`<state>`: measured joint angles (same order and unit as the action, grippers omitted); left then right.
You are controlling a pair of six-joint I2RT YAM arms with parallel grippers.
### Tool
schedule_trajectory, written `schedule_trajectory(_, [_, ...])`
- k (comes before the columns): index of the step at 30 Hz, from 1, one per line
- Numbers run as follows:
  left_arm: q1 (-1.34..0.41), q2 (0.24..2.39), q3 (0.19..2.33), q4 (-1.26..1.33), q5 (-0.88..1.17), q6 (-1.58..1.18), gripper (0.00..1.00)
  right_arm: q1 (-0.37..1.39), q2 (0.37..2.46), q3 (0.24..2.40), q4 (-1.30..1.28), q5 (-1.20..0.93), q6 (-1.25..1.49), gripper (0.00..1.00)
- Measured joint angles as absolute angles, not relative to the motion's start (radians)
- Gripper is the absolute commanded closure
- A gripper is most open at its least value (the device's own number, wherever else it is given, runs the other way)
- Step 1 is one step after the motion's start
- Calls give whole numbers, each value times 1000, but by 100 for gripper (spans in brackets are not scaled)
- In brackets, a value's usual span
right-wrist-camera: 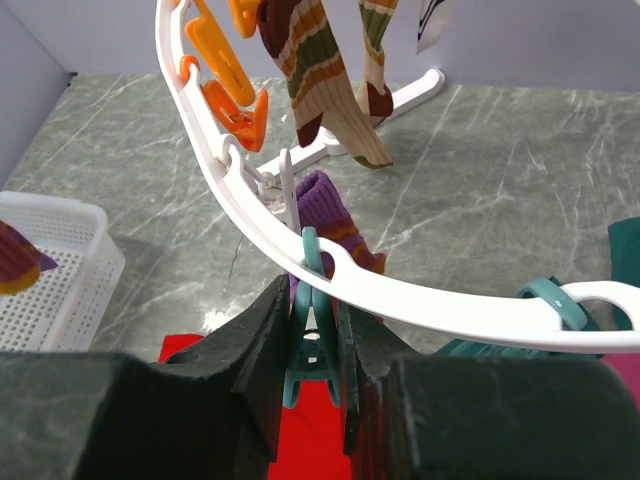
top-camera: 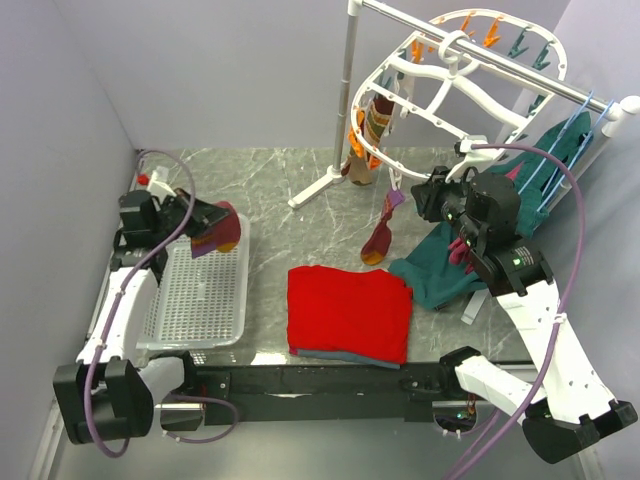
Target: Remove the socks clipped to the hanger
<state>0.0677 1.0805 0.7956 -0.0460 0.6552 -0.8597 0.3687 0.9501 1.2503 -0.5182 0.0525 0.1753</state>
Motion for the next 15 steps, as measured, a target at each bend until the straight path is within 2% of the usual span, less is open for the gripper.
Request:
schedule_trajectory(5, [180, 1030, 796, -111, 651, -859, 95, 369, 950, 1249, -516, 41, 185, 100])
schedule_trajectory(9, [237, 1011, 795, -174, 603, -850, 85, 369, 948, 1245, -513, 36, 189, 100])
schedule_trajectory(12, [273, 1010, 770, -194, 585, -847, 60, 369, 945, 1238, -511, 36, 190, 100])
schedule_trajectory(13, [287, 1010, 751, -192, 585, -852, 36, 369, 945, 1237, -511, 35, 190, 100])
schedule_trajectory(15, [308, 1009, 712, -192, 585, -854, 18, 369, 944, 1237, -510, 35, 190, 100])
